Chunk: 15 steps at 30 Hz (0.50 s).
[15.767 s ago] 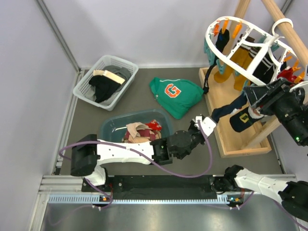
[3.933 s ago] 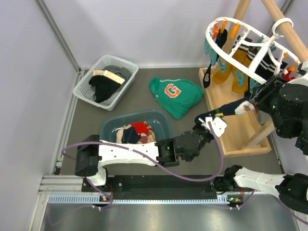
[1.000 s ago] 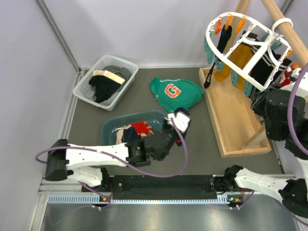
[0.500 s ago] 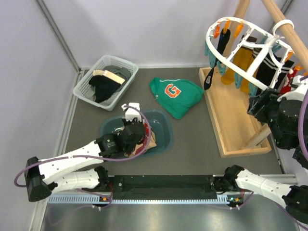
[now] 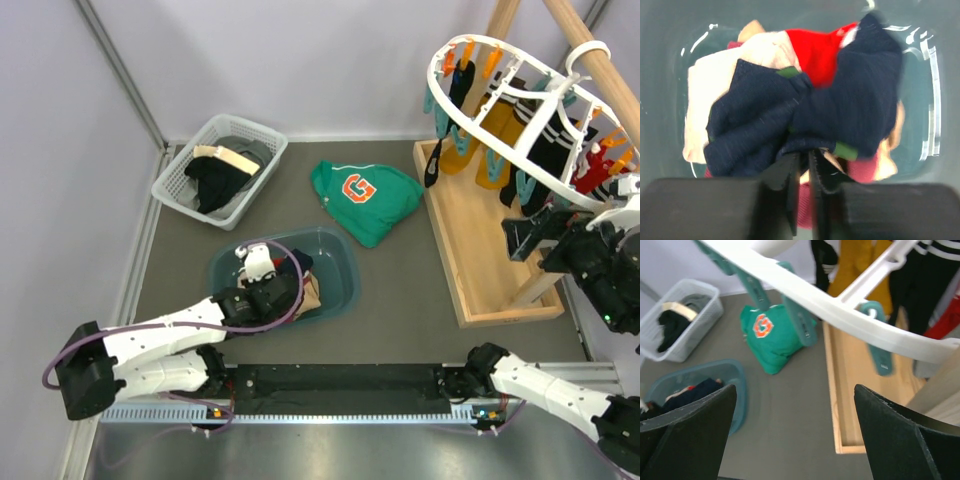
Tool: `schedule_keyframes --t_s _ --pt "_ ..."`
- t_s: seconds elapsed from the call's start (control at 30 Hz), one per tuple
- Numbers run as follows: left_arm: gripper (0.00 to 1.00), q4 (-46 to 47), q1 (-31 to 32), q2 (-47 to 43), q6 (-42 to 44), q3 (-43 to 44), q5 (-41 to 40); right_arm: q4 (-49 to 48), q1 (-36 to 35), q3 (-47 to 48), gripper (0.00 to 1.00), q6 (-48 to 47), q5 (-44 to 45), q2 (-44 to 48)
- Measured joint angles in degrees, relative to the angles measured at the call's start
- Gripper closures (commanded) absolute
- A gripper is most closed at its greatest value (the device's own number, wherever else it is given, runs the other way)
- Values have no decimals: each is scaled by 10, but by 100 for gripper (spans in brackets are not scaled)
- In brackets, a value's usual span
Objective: Remove the socks clipped to the hanger
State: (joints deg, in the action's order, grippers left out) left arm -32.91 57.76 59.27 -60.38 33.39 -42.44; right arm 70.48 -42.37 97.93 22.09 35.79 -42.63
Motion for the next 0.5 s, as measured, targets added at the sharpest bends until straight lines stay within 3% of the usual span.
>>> schedule_keyframes --t_s 0.07,0.2,0.23,0.33,0.5 --pt "56 -25 0 -7 -2 24 0 -10 0 -1 1 -10 -34 11" --pt "41 -52 0 -43 20 106 6 -48 0 -40 1 -30 -94 43" --pt "29 -51 0 -56 25 120 8 -52 0 -52 1 -31 -105 50" --pt "13 -44 0 -111 63 150 20 -63 0 -86 1 -31 -143 66" --pt "1 -18 0 -198 148 160 69 -82 0 -119 1 -25 -194 85"
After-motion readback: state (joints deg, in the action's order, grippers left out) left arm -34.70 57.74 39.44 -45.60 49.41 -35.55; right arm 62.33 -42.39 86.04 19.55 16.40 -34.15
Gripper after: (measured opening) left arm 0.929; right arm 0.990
